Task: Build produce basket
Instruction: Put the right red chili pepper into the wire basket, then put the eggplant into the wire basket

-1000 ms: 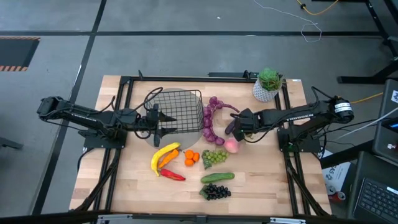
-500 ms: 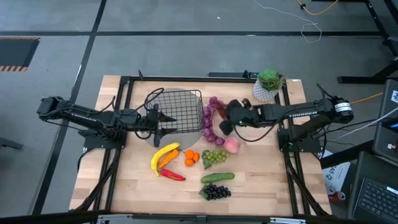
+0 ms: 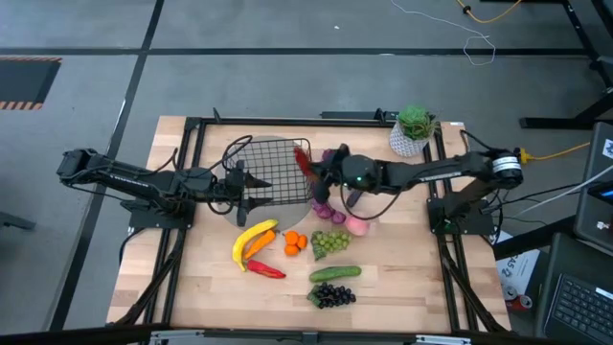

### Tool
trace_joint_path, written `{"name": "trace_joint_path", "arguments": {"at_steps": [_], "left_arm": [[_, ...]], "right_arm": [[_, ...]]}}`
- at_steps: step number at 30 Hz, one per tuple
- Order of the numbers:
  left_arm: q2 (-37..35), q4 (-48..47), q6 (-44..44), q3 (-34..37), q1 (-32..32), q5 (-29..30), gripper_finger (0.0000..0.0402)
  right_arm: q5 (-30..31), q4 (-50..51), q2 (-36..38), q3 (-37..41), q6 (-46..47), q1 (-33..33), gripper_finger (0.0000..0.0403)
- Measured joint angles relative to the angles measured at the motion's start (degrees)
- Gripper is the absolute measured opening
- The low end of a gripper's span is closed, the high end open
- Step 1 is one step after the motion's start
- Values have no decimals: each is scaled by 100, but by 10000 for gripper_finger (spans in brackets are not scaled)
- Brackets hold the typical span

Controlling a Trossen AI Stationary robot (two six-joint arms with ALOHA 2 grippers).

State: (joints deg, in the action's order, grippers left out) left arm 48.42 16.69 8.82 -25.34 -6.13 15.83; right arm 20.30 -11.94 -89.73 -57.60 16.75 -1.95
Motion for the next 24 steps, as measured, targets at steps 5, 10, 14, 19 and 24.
{"name": "trace_joint_path", "arguments": {"at_steps": [5,10,14,19,24], "left_arm": [[0,2,0,0,0,-2,199],[0,4,2,0,0,-2,199],[0,4,2,0,-1,-2,199],[0,4,2,0,0,-2,199],[0,4,2,0,0,-2,199]], "right_arm": [[-602,-562,-450,0,250,-168,6],[-838,-947,-680,0,242,-206,14],[-840,-981,-669,0,148,-204,42],[-840,-980,-658,0,-197,-204,93],[-840,-978,-658,0,-178,-204,139]]}}
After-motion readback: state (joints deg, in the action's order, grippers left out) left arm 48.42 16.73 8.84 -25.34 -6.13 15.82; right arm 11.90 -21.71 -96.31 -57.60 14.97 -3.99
